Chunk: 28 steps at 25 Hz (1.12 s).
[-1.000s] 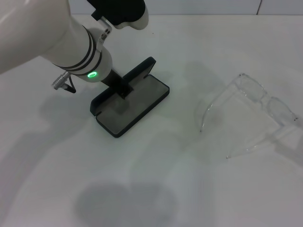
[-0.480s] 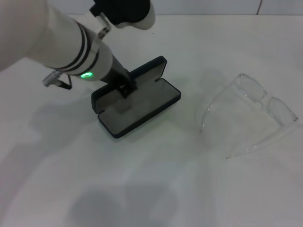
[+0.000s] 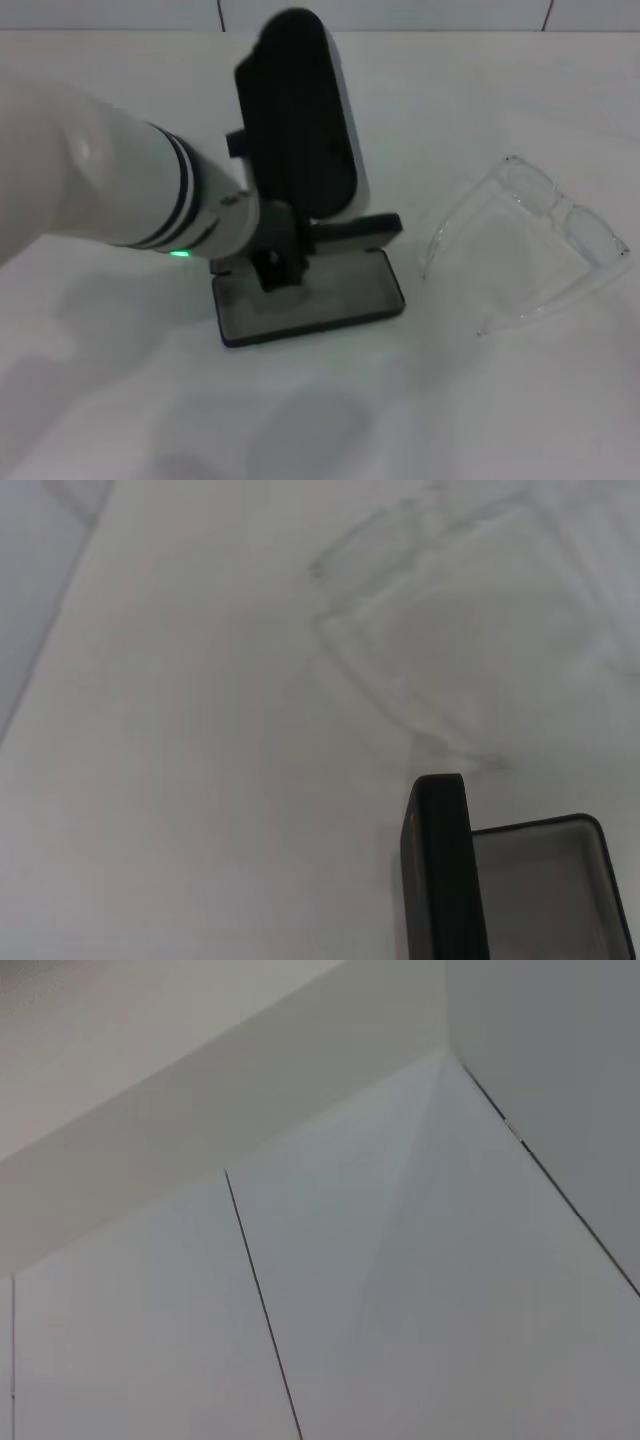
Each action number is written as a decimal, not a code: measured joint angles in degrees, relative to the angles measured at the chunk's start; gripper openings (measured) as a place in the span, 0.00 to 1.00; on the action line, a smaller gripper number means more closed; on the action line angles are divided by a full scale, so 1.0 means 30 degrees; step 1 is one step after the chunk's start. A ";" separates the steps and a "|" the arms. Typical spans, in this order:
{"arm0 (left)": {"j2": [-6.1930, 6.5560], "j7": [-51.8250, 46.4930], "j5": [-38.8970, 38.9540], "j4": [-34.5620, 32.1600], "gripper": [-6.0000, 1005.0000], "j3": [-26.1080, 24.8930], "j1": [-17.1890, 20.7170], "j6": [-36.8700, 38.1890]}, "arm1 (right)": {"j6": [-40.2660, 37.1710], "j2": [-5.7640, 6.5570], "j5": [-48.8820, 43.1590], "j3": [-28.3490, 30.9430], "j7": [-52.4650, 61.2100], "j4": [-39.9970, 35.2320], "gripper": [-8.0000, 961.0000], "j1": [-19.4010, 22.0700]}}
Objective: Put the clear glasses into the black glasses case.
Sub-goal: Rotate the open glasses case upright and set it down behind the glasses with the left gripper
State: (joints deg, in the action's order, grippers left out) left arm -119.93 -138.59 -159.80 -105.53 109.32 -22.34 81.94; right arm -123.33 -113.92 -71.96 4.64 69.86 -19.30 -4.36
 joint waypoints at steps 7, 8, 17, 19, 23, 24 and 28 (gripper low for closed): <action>-0.0029 0.1831 0.2715 0.0269 0.21 0.0741 -0.0080 -0.0516 | 0.0002 0.0004 -0.0129 -0.0252 0.0014 0.0234 0.80 -0.0405; -0.0037 0.1992 0.2931 0.0430 0.21 0.0805 -0.0081 -0.0880 | 0.0006 0.0005 -0.0140 -0.0329 0.0015 0.0235 0.80 -0.0445; -0.0083 0.2680 0.3291 0.2760 0.21 0.0987 -0.0543 -0.3685 | 0.0009 0.0005 -0.0177 -0.0760 0.0052 0.0274 0.80 -0.0529; -0.0084 0.2784 0.3305 0.3292 0.21 0.1082 -0.0704 -0.4133 | 0.0007 -0.0002 -0.0178 -0.0758 0.0058 0.0331 0.80 -0.0509; -0.0079 0.2962 0.3383 0.4336 0.21 0.1234 -0.1196 -0.5115 | -0.0012 -0.0014 -0.0111 -0.0757 0.0062 0.0524 0.80 -0.0376; -0.0077 0.3030 0.3454 0.4558 0.21 0.1235 -0.1297 -0.5319 | -0.0014 -0.0016 -0.0085 -0.0756 0.0062 0.0573 0.80 -0.0356; -0.0065 0.3518 0.3998 0.5524 0.21 0.1238 -0.1766 -0.6265 | -0.0021 -0.0024 -0.0037 -0.0744 0.0063 0.0743 0.80 -0.0340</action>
State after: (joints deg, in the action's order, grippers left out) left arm -120.12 -128.03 -147.80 -88.95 113.03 -27.64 63.15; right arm -123.40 -113.99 -72.07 2.41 70.05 -17.08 -5.38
